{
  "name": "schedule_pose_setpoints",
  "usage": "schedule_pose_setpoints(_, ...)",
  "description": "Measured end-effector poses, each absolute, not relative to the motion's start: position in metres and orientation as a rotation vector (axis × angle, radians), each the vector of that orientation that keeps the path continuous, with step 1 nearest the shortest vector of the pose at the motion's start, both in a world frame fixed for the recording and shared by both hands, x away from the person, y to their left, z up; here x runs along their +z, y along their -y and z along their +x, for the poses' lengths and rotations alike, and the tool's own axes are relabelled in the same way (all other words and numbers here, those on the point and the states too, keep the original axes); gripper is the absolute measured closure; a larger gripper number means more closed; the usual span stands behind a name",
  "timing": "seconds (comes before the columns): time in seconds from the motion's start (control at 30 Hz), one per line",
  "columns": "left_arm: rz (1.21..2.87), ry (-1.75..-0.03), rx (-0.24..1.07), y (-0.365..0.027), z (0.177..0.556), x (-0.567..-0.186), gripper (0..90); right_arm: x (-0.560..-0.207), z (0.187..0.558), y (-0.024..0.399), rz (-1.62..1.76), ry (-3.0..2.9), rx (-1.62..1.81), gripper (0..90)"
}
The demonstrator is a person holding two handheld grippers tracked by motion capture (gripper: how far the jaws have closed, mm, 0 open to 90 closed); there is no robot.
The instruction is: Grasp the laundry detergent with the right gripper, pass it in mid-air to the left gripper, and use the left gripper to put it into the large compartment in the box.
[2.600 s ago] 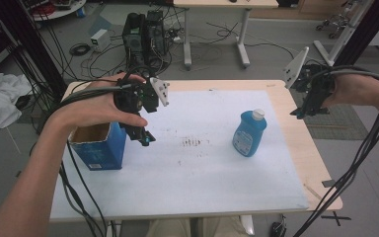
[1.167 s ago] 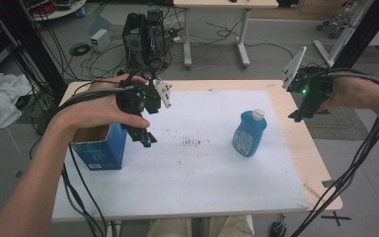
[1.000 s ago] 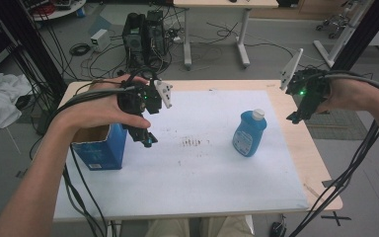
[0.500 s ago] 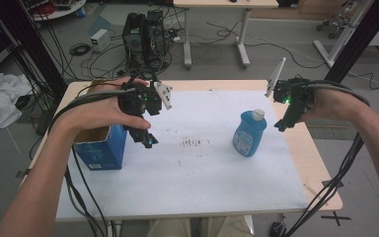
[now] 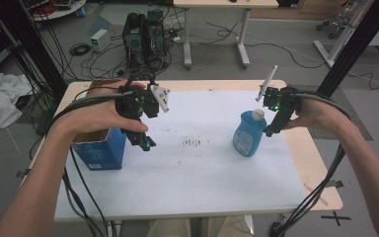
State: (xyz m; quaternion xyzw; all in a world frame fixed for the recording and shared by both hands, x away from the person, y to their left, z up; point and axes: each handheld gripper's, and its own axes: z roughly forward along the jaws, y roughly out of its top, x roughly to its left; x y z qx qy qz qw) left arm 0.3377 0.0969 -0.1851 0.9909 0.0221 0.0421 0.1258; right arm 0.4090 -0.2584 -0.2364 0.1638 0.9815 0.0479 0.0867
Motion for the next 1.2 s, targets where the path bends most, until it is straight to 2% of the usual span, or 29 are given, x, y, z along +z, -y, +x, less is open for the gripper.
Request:
schedule_pose_setpoints(0.1, 2.883, -0.066, 0.122, -0.096, 0.338, -0.185, 15.3, -0.251, 0.411, 0.256, 0.609, -2.91, 0.201, 12.8)
schedule_pose_setpoints(0.13, 2.886, -0.058, 0.13, -0.098, 0.337, -0.185, 15.3, -0.24, 0.41, 0.257, 0.523, -2.923, 0.162, 12.8)
schedule_pose_setpoints(0.2, 2.882, -0.068, 0.123, -0.099, 0.336, -0.186, 15.3, -0.257, 0.411, 0.255, 0.649, -2.904, 0.205, 12.8)
schedule_pose_setpoints(0.27, 2.886, -0.064, 0.122, -0.098, 0.337, -0.185, 15.3, -0.259, 0.411, 0.255, 0.667, -2.901, 0.208, 12.8)
schedule_pose_setpoints(0.3, 2.883, -0.064, 0.119, -0.098, 0.336, -0.187, 15.3, -0.249, 0.411, 0.256, 0.596, -2.912, 0.198, 12.8)
schedule_pose_setpoints(0.33, 2.885, -0.065, 0.125, -0.099, 0.336, -0.186, 15.3, -0.261, 0.41, 0.255, 0.72, -2.89, 0.223, 12.8)
schedule_pose_setpoints(0.4, 2.884, -0.061, 0.12, -0.097, 0.336, -0.188, 15.3, -0.255, 0.411, 0.256, 0.633, -2.907, 0.203, 12.8)
schedule_pose_setpoints(0.43, 2.883, -0.053, 0.126, -0.096, 0.337, -0.187, 15.3, -0.263, 0.41, 0.254, 0.755, -2.886, 0.235, 12.8)
schedule_pose_setpoints(0.63, 2.882, -0.055, 0.12, -0.096, 0.336, -0.188, 15.3, -0.27, 0.411, 0.252, 0.841, -2.851, 0.279, 12.8)
schedule_pose_setpoints(0.7, 2.882, -0.052, 0.116, -0.095, 0.336, -0.188, 15.3, -0.264, 0.41, 0.254, 0.761, -2.878, 0.24, 12.8)
schedule_pose_setpoints(0.77, 2.883, -0.052, 0.12, -0.096, 0.335, -0.188, 15.3, -0.278, 0.411, 0.248, 0.878, -2.822, 0.299, 12.8)
schedule_pose_setpoints(1.03, 2.883, -0.052, 0.117, -0.097, 0.335, -0.189, 15.3, -0.284, 0.41, 0.246, 0.911, -2.784, 0.356, 12.8)
schedule_pose_setpoints(1.07, 2.882, -0.061, 0.12, -0.097, 0.336, -0.187, 15.3, -0.281, 0.411, 0.247, 0.903, -2.804, 0.326, 12.8)
schedule_pose_setpoints(1.1, 2.879, -0.058, 0.11, -0.098, 0.335, -0.191, 15.3, -0.262, 0.41, 0.254, 0.744, -2.888, 0.234, 12.8)
schedule_pose_setpoints(1.13, 2.882, -0.052, 0.114, -0.098, 0.335, -0.191, 15.3, -0.286, 0.41, 0.246, 0.934, -2.757, 0.384, 12.8)
schedule_pose_setpoints(1.2, 2.883, -0.051, 0.117, -0.096, 0.335, -0.188, 15.3, -0.276, 0.412, 0.25, 0.867, -2.83, 0.296, 12.8)
